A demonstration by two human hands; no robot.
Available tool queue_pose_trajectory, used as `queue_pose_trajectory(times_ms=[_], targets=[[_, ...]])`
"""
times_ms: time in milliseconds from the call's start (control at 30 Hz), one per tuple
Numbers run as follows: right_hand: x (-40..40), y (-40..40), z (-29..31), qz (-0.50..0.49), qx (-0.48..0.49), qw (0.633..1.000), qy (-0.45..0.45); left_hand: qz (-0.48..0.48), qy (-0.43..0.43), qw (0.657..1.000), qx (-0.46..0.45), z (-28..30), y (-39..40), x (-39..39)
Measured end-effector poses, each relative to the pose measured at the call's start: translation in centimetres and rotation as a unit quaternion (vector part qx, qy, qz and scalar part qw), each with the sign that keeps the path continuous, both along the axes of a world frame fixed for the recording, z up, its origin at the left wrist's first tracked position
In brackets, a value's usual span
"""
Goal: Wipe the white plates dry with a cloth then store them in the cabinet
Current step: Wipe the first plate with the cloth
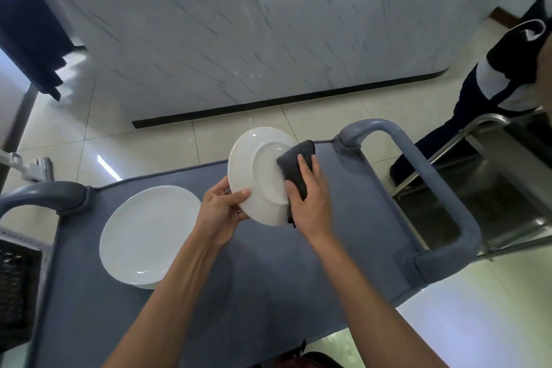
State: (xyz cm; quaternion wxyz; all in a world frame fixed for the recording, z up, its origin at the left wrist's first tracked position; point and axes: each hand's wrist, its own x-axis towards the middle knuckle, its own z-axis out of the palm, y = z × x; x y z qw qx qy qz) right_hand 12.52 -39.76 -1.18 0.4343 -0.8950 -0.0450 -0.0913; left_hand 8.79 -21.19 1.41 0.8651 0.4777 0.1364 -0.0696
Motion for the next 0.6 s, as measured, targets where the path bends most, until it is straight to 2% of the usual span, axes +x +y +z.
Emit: queue_pose_trajectory(times_ms=[400,600], targets=[[-1.9,-1.5,-0.9,-0.075,0.07,0.994,0.03,-0.042,0.0,0.998,0.045,0.0,0.1,-0.2],[-3.8,-2.8,-1.7,-0.09,0.046,0.994,0.041,-0.042,-0.009,0.989,0.141,0.0,-0.1,0.2]])
